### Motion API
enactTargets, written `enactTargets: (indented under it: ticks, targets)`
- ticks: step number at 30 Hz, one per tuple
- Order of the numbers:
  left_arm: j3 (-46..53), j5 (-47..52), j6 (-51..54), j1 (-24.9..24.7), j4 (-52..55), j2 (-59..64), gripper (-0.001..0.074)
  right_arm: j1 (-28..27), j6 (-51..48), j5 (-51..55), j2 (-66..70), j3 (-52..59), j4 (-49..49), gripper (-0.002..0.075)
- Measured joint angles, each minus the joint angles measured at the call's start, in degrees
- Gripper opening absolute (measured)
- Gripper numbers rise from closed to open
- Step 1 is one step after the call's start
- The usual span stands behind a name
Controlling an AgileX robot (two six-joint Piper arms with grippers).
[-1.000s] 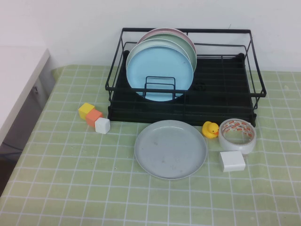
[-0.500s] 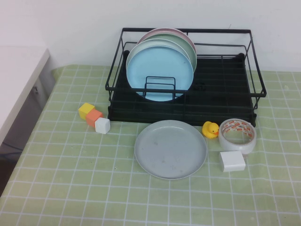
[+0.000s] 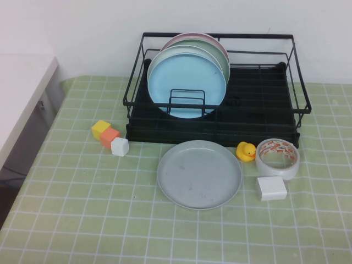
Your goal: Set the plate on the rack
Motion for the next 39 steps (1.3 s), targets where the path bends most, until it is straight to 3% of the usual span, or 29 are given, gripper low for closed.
enactTargets:
  ticks: [5, 8, 16, 26, 29, 33, 36, 39]
  targets:
    - [0.2, -11.4, -0.3, 0.0, -7.4, 0.0, -0.0003, 0.0, 0.1, 0.2, 0.0, 0.0, 17.0, -0.0002]
    - [0.2, -20.6, -3.0, 0.0, -15.7, 0.0, -0.0003, 0.0, 0.2, -0.5, 0.0, 0.0, 22.3, -0.0002]
    - [0.2, -32.2, -27.2, 0.0, -37.4, 0.0, -0.0003, 0.0, -2.5, -7.4, 0.0, 0.0, 24.5, -0.0002]
    - [0.2, -33.0, -33.2, 0.0, -43.9, 0.0, -0.0003, 0.0, -12.0, -3.6, 0.0, 0.0, 24.7, -0.0002]
    - [-0.1, -26.9, -33.5, 0.0, -38.2, 0.0, -0.0003, 0.0, -14.7, -2.8, 0.0, 0.0, 24.7, -0.0002]
    - [-9.0, -6.5, -28.9, 0.0, -28.5, 2.6, -0.0002, 0.0, -16.5, -2.7, 0.0, 0.0, 24.7, -0.0002]
    - [-18.7, 8.3, -16.1, 0.0, -24.0, 9.4, -0.0002, 0.0, -18.5, -2.7, 0.0, 0.0, 24.7, -0.0002]
    - [-28.6, 16.8, -4.8, 0.0, -23.1, 18.0, -0.0003, 0.0, -19.4, -2.6, 0.0, 0.0, 24.7, -0.0002]
